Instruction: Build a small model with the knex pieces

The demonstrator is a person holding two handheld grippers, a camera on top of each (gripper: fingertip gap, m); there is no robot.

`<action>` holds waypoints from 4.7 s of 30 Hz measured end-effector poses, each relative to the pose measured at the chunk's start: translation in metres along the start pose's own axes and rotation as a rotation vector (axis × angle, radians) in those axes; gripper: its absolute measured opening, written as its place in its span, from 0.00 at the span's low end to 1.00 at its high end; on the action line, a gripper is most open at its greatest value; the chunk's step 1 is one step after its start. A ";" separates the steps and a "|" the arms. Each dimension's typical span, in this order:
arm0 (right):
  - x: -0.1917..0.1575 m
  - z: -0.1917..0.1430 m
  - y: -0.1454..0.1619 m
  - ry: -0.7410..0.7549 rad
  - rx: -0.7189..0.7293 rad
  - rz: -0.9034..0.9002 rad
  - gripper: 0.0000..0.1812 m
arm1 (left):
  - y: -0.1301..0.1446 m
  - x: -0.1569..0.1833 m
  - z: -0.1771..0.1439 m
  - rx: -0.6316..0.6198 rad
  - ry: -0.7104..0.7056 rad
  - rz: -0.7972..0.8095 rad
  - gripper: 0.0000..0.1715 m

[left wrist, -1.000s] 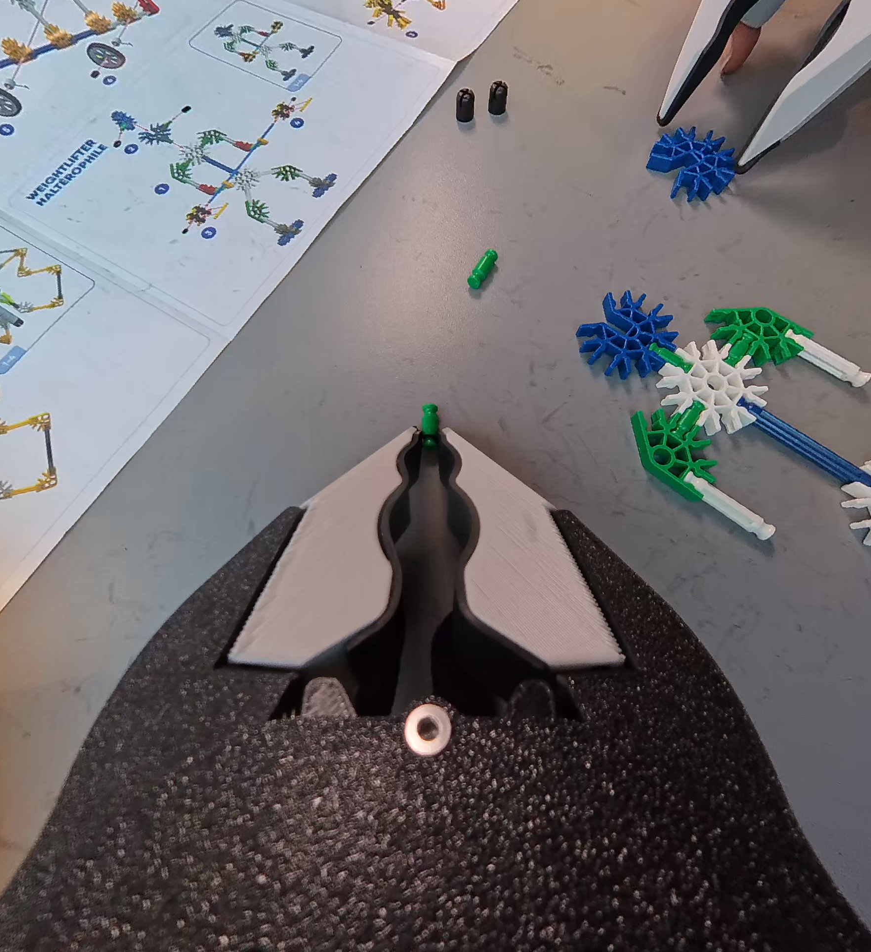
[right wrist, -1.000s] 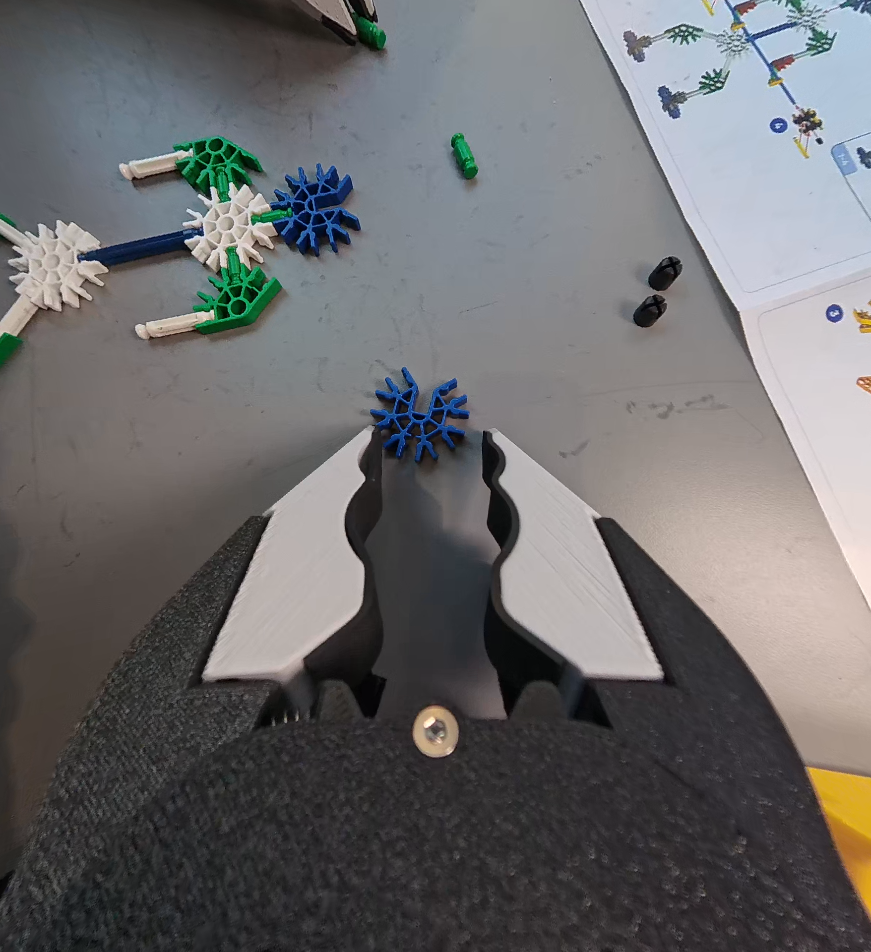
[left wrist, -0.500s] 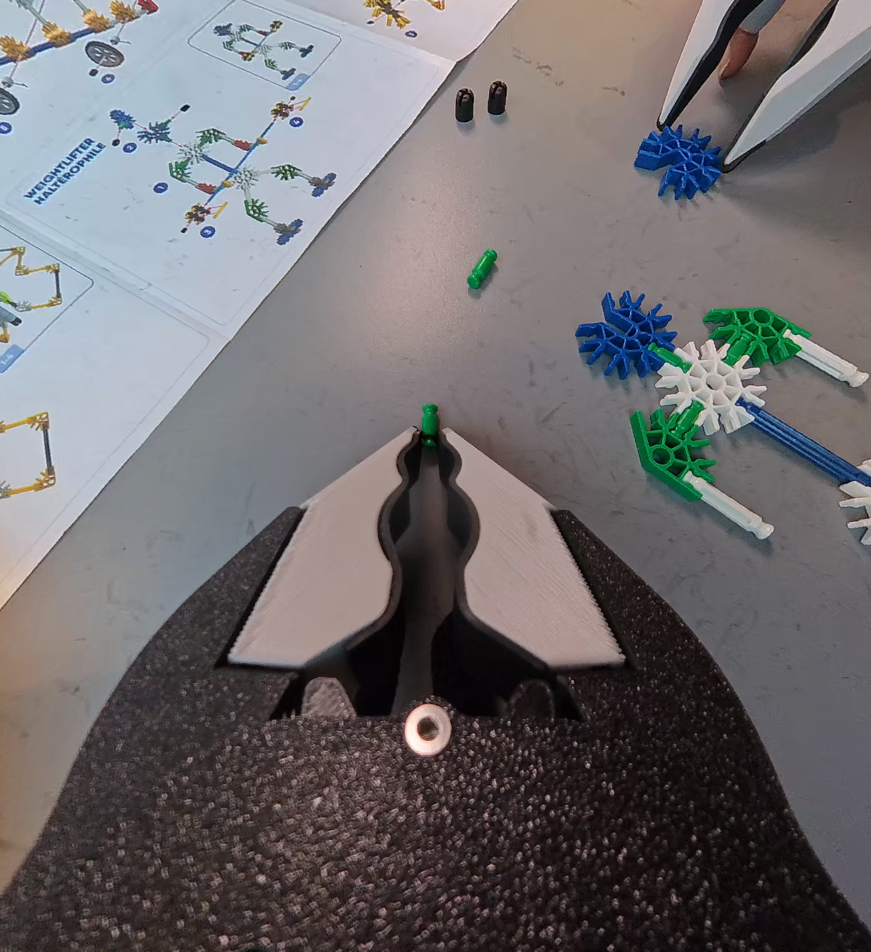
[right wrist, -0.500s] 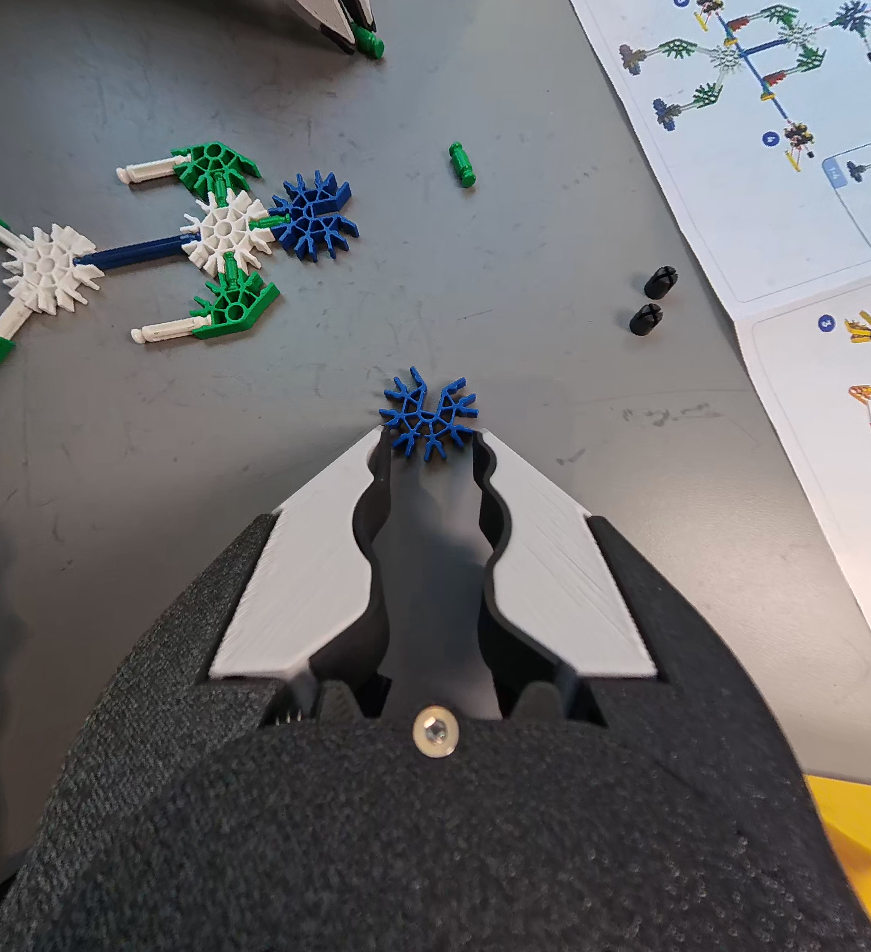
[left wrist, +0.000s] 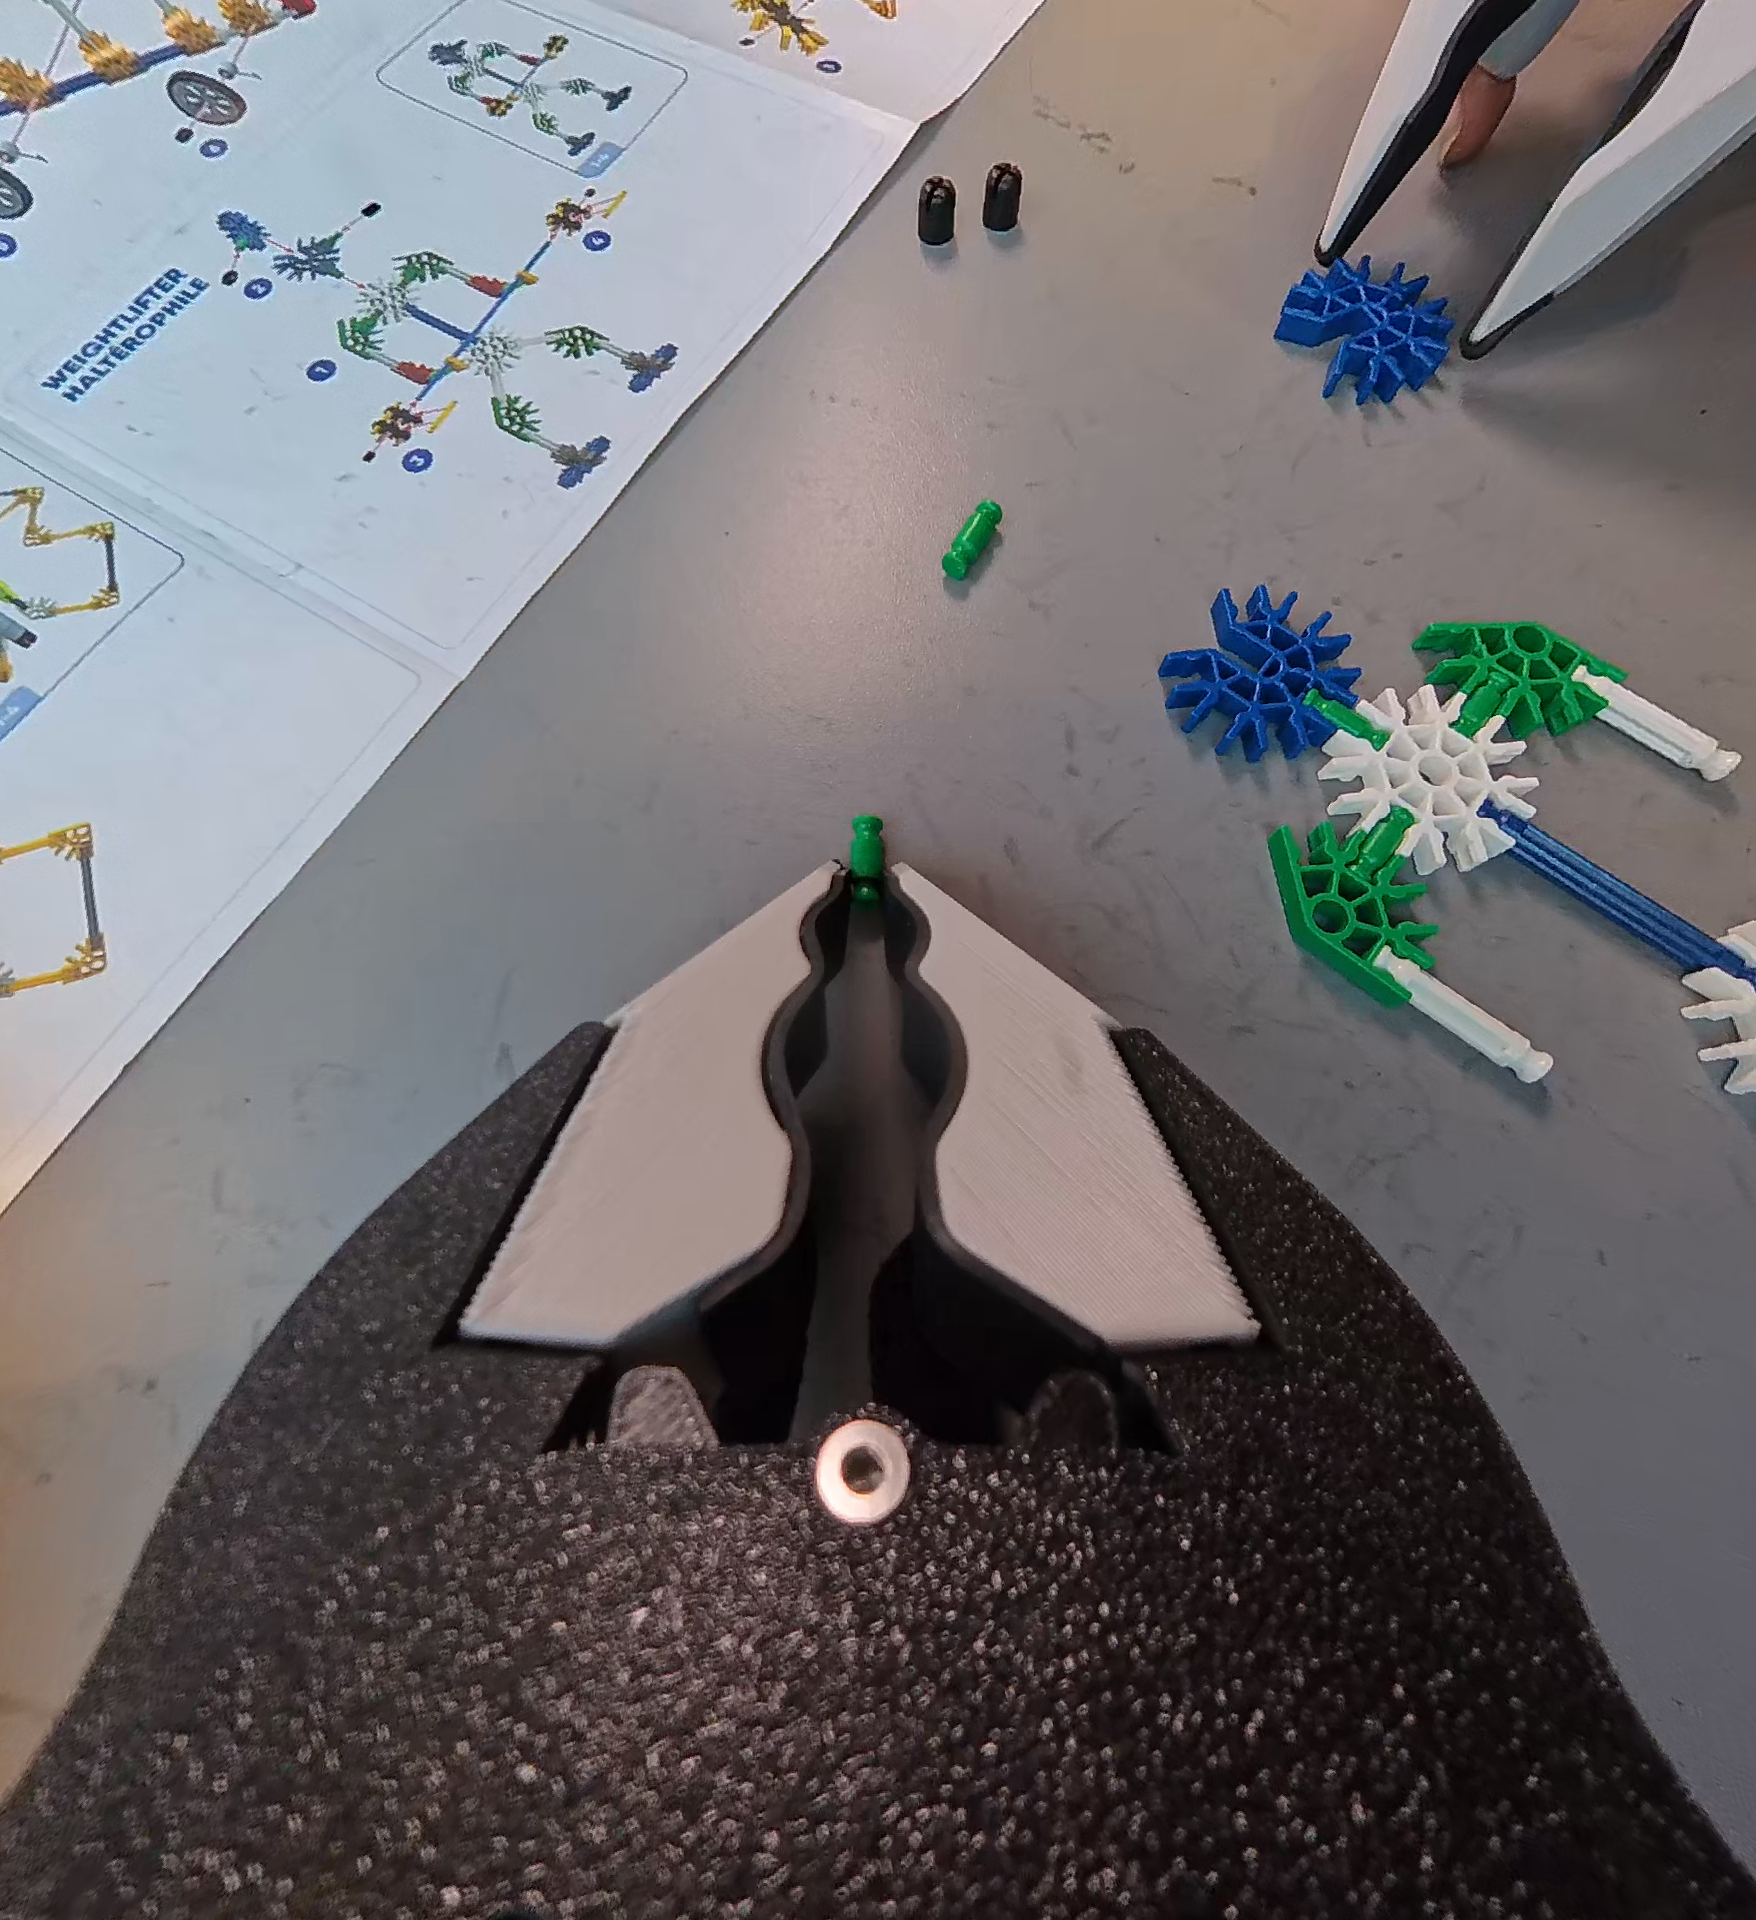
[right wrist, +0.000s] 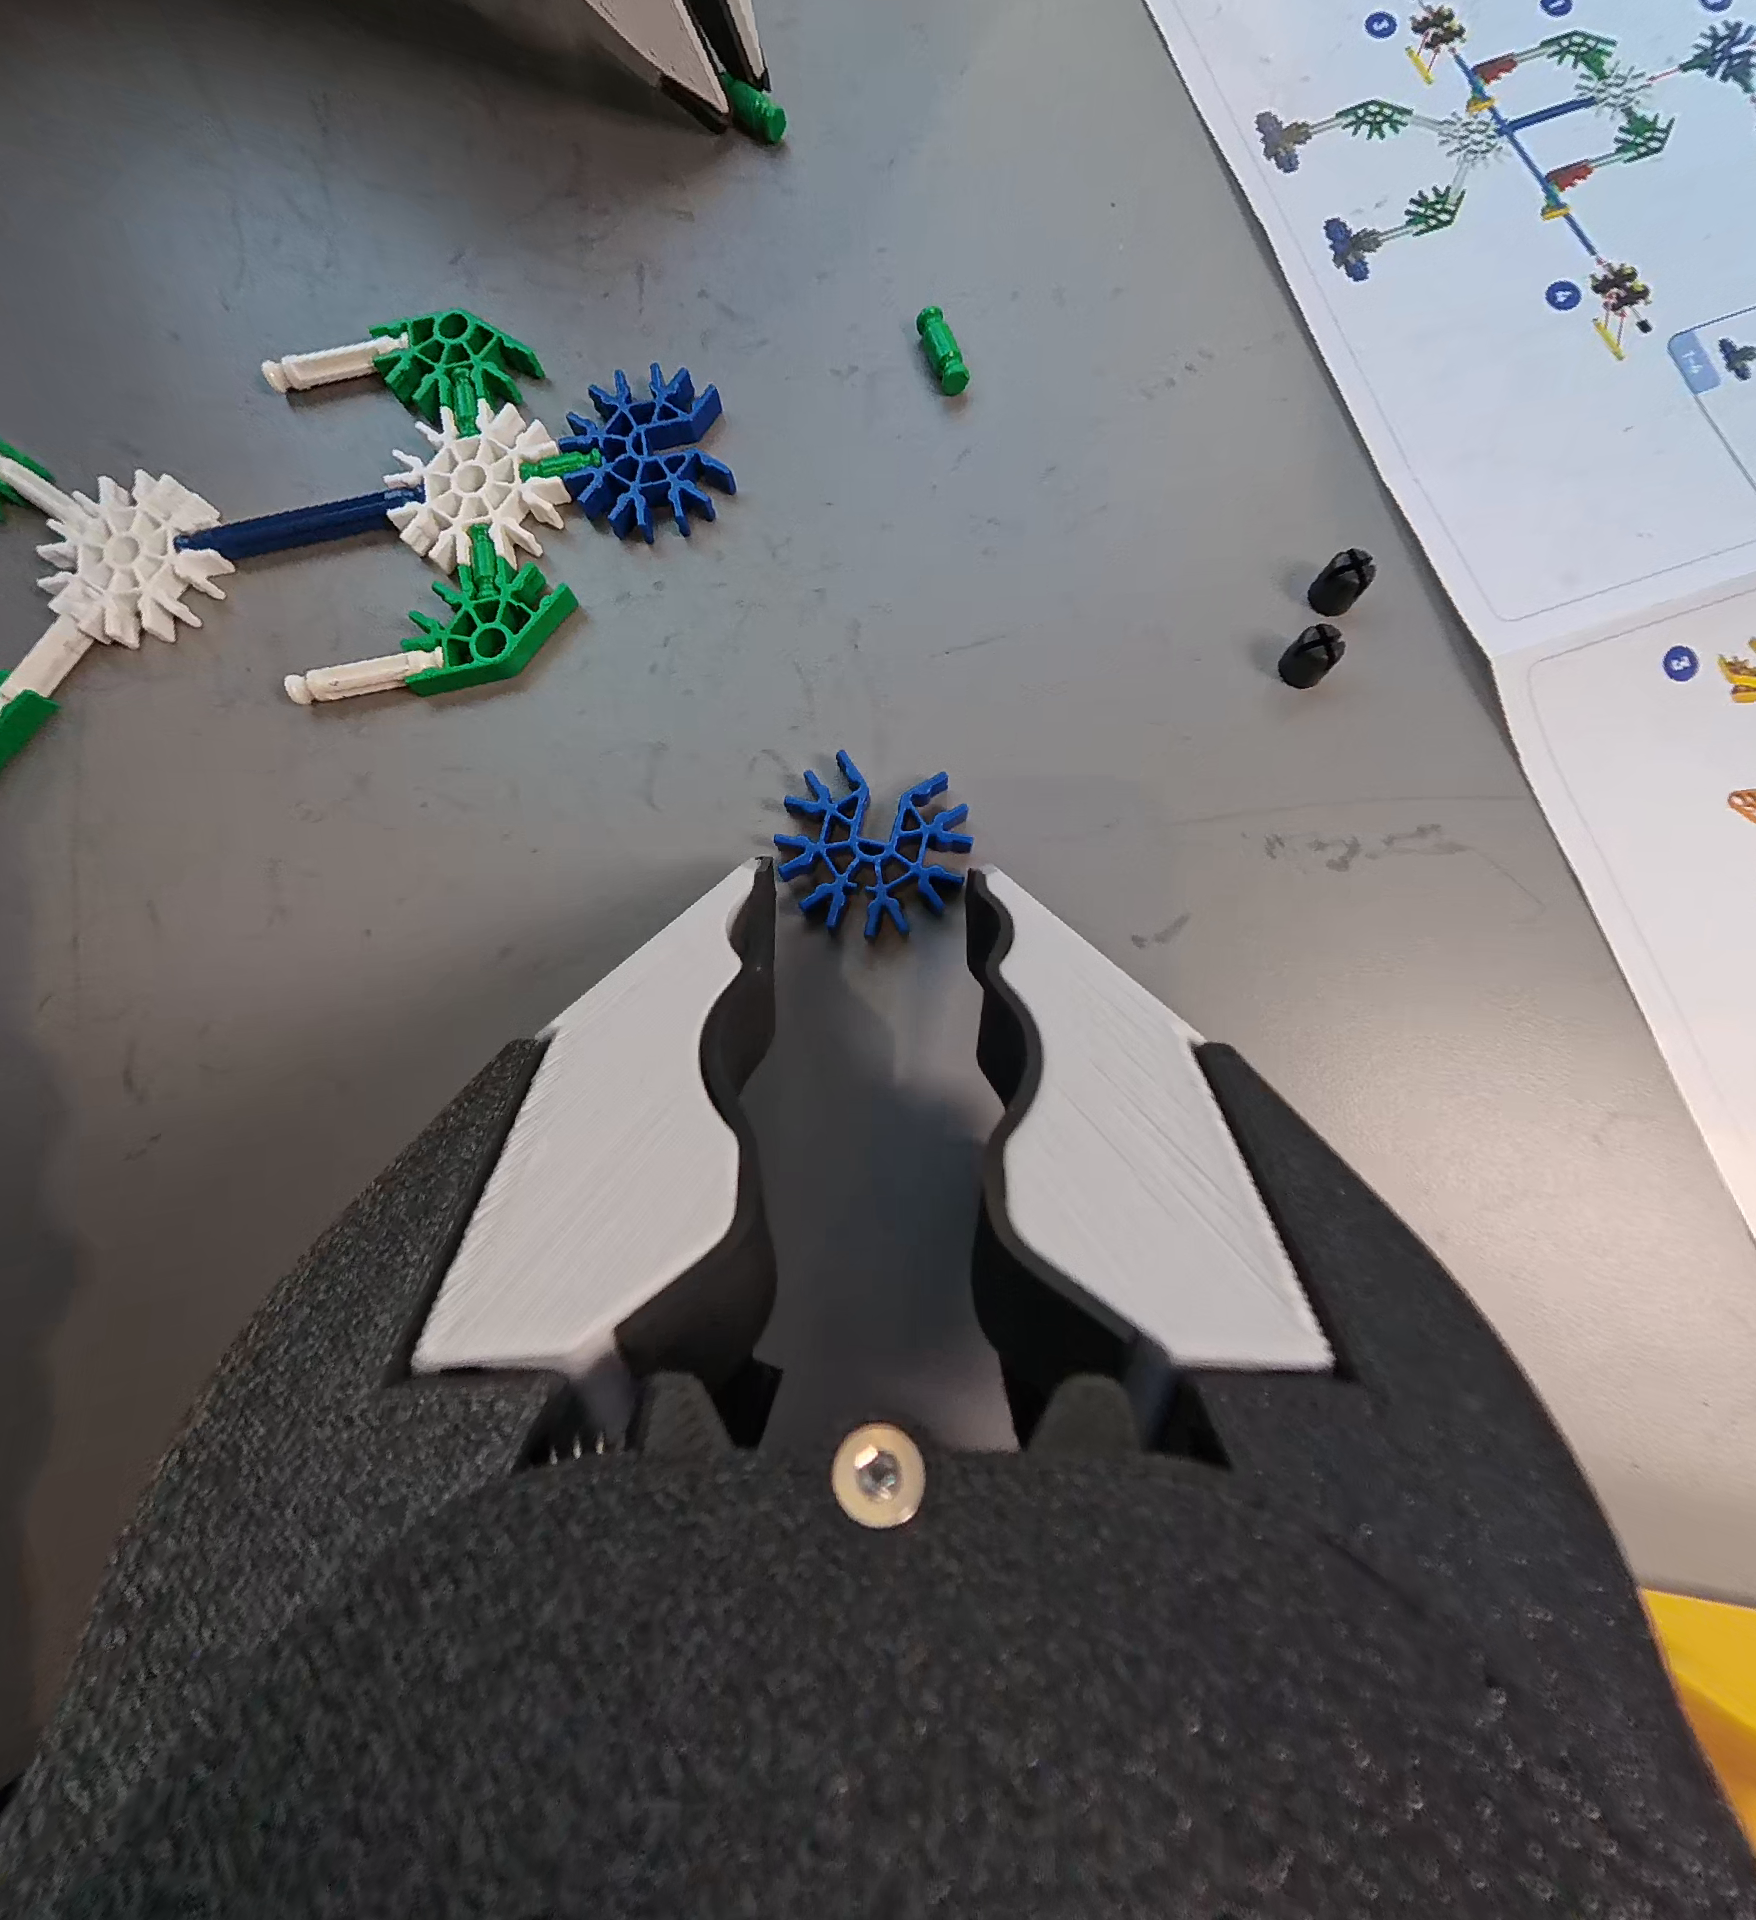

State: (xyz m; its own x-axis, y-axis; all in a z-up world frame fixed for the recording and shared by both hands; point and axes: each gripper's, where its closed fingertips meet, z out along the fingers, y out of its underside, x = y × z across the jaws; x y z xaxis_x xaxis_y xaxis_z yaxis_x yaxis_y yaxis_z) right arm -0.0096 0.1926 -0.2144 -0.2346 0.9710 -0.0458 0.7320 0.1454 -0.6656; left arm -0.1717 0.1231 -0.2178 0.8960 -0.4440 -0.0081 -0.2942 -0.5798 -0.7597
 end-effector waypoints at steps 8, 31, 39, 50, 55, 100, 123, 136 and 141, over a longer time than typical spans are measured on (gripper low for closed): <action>-0.001 0.001 0.000 0.006 -0.004 -0.024 0.19 | 0.001 0.000 -0.001 0.000 0.009 -0.009 0.03; 0.000 0.005 -0.007 0.022 0.031 -0.051 0.19 | 0.001 0.000 -0.001 -0.001 0.003 -0.003 0.03; -0.010 0.011 -0.012 0.060 0.001 -0.195 0.25 | 0.002 0.001 -0.001 -0.001 -0.005 0.008 0.03; -0.011 0.005 -0.016 0.046 0.015 -0.128 0.22 | 0.001 0.001 -0.001 -0.001 -0.004 0.007 0.03; -0.010 0.017 -0.021 0.097 -0.008 -0.143 0.15 | 0.001 0.001 -0.001 -0.002 -0.002 0.004 0.03; 0.207 0.112 -0.143 0.227 0.066 -0.174 0.00 | 0.002 -0.001 -0.002 -0.001 0.006 -0.014 0.03; 0.200 0.112 -0.153 0.226 0.107 -0.171 0.00 | 0.002 -0.001 -0.002 0.000 0.005 -0.012 0.03; 0.101 0.027 -0.148 0.135 0.081 -0.139 0.12 | 0.001 0.000 -0.003 0.008 -0.004 0.009 0.02; 0.035 0.007 -0.061 0.190 -0.104 0.089 0.21 | 0.000 0.002 -0.003 0.010 -0.008 0.028 0.02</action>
State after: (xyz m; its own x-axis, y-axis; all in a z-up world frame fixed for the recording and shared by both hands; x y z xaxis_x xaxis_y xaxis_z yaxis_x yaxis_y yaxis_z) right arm -0.0668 0.2168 -0.1811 -0.0485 0.9977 0.0464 0.8086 0.0664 -0.5845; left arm -0.1710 0.1206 -0.2160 0.8900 -0.4547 -0.0344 -0.3157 -0.5601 -0.7659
